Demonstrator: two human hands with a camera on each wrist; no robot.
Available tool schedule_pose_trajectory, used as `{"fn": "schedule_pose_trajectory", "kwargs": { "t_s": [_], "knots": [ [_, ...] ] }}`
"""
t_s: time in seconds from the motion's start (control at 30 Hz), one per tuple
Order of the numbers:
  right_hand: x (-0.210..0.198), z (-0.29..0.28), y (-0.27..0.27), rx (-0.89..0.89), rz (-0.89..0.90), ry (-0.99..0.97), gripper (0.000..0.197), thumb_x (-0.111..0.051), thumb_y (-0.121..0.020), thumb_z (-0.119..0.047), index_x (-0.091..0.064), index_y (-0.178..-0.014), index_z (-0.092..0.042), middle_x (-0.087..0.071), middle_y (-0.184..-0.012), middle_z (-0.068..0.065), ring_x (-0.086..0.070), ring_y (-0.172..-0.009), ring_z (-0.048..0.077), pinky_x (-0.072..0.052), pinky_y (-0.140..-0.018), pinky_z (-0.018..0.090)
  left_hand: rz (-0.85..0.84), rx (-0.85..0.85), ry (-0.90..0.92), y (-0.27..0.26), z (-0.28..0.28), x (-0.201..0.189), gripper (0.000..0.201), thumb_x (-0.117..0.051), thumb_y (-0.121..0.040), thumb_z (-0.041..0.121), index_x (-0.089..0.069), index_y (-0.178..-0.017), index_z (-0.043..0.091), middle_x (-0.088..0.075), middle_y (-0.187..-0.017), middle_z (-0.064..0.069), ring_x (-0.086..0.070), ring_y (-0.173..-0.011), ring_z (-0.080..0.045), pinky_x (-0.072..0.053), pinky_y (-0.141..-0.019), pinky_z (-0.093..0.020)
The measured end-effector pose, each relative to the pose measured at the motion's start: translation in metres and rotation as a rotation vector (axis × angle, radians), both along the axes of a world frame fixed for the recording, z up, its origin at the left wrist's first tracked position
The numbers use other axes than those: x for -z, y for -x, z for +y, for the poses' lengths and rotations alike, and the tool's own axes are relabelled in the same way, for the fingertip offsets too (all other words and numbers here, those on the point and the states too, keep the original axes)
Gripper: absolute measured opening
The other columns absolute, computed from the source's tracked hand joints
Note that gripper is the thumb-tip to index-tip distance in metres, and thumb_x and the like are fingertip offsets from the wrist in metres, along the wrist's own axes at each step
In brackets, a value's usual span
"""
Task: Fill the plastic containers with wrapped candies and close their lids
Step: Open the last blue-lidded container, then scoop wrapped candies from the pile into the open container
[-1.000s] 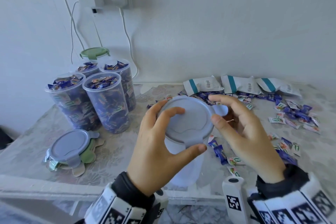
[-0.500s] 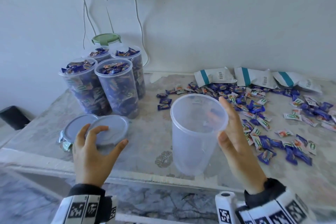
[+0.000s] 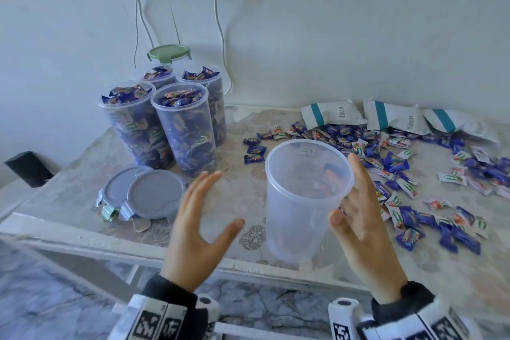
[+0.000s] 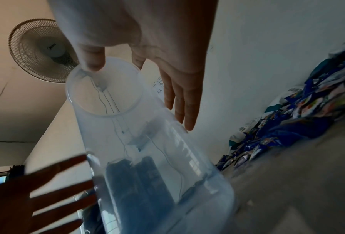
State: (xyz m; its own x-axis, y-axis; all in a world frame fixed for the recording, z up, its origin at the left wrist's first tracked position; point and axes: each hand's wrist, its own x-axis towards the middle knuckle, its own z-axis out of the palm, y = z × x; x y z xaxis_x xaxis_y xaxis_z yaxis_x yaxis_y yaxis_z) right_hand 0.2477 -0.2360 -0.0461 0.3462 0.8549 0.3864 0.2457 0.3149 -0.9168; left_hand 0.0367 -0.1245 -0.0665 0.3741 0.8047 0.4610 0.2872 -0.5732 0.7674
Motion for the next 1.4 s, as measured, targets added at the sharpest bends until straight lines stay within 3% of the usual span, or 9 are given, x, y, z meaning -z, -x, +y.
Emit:
{"fn": "schedule_pose_trajectory", "kwargs": {
  "t_s": [0.17, 0.4, 0.63, 0.83, 0.97, 1.07, 1.17, 1.27, 1.4],
  "knots": [
    [0.002, -0.003, 0.003, 0.001, 0.025, 0.019, 0.085, -0.069, -0.067, -0.067, -0.021, -0.136, -0.061, -0.047, -0.140, -0.016, -0.049, -0.128, 0.012, -0.045, -0.098, 0.055, -0.067, 0.320, 0.120, -0.038, -0.033, -0.008, 0.094, -0.076, -0.073, 0.026, -0.016, -0.139, 0.056, -0.030, -0.147, 0.025, -0.041, -0.128, 0.002, -0.035, -0.099, -0.011],
    [-0.002, 0.012, 0.010, -0.002, 0.035, 0.031, 0.080, -0.074, -0.065, -0.061, -0.029, -0.132, -0.059, -0.052, -0.132, -0.020, -0.054, -0.122, 0.015, -0.052, -0.088, 0.055, -0.121, 0.220, 0.145, -0.036, -0.028, -0.004, 0.102, -0.077, -0.072, 0.013, -0.014, -0.125, 0.073, -0.031, -0.134, 0.043, -0.040, -0.120, 0.016, -0.039, -0.088, -0.004],
    [-0.005, 0.065, 0.029, -0.088, -0.027, 0.044, 0.077, -0.072, -0.066, -0.061, -0.027, -0.128, -0.064, -0.053, -0.125, -0.028, -0.057, -0.116, 0.006, -0.057, -0.083, 0.036, -0.137, 0.113, 0.121, -0.009, 0.012, -0.007, 0.108, -0.077, -0.070, -0.003, -0.020, -0.125, 0.069, -0.039, -0.133, 0.034, -0.046, -0.118, 0.011, -0.045, -0.082, -0.007],
    [-0.014, 0.108, 0.040, -0.095, -0.139, 0.038, 0.074, -0.070, -0.070, -0.057, -0.022, -0.127, -0.063, -0.052, -0.124, -0.026, -0.059, -0.111, 0.000, -0.052, -0.086, 0.019, -0.135, 0.056, 0.138, 0.005, 0.053, -0.008, 0.109, -0.077, -0.068, -0.006, -0.021, -0.123, 0.069, -0.049, -0.128, 0.031, -0.052, -0.117, 0.001, -0.050, -0.086, -0.024],
    [-0.016, 0.128, 0.045, -0.124, -0.173, 0.065, 0.074, -0.074, -0.076, -0.032, -0.022, -0.127, -0.048, -0.048, -0.121, -0.025, -0.056, -0.104, -0.015, -0.045, -0.079, 0.005, -0.151, 0.050, 0.128, 0.007, 0.070, -0.010, 0.111, -0.075, -0.069, -0.009, -0.021, -0.118, 0.074, -0.047, -0.120, 0.040, -0.050, -0.111, 0.013, -0.048, -0.080, -0.009],
    [-0.018, 0.135, 0.045, -0.134, -0.186, 0.120, 0.076, -0.071, -0.074, -0.041, -0.018, -0.128, -0.052, -0.050, -0.123, -0.022, -0.059, -0.105, -0.008, -0.052, -0.079, 0.015, -0.157, 0.059, 0.117, 0.007, 0.075, -0.012, 0.113, -0.073, -0.069, -0.011, -0.020, -0.116, 0.076, -0.045, -0.124, 0.030, -0.049, -0.110, 0.015, -0.045, -0.080, -0.005],
    [-0.020, 0.133, 0.044, -0.130, -0.196, 0.163, 0.079, -0.070, -0.071, -0.047, -0.014, -0.122, -0.068, -0.049, -0.124, -0.024, -0.057, -0.108, -0.008, -0.052, -0.088, 0.023, -0.101, 0.056, 0.042, 0.009, 0.077, -0.014, 0.100, -0.077, -0.067, 0.008, -0.020, -0.127, 0.064, -0.044, -0.132, 0.016, -0.048, -0.116, 0.006, -0.041, -0.088, -0.007],
    [-0.020, 0.126, 0.038, -0.175, -0.201, 0.194, 0.087, -0.072, -0.076, -0.042, -0.008, -0.128, -0.067, -0.040, -0.138, -0.022, -0.051, -0.115, -0.012, -0.045, -0.093, 0.017, -0.175, -0.165, -0.132, 0.007, 0.067, -0.023, 0.069, -0.070, -0.067, 0.028, -0.034, -0.126, 0.022, -0.043, -0.123, -0.005, -0.052, -0.100, -0.025, -0.044, -0.084, -0.026],
    [-0.020, 0.108, 0.017, -0.158, -0.245, 0.217, 0.074, -0.047, -0.074, -0.076, -0.009, -0.136, -0.062, -0.030, -0.150, -0.019, -0.045, -0.125, -0.006, -0.041, -0.100, 0.022, -0.194, -0.045, -0.429, -0.019, 0.034, -0.034, 0.029, -0.061, -0.073, 0.017, -0.046, -0.097, 0.013, -0.044, -0.095, 0.000, -0.046, -0.084, -0.009, -0.036, -0.078, -0.013]
  ]
}}
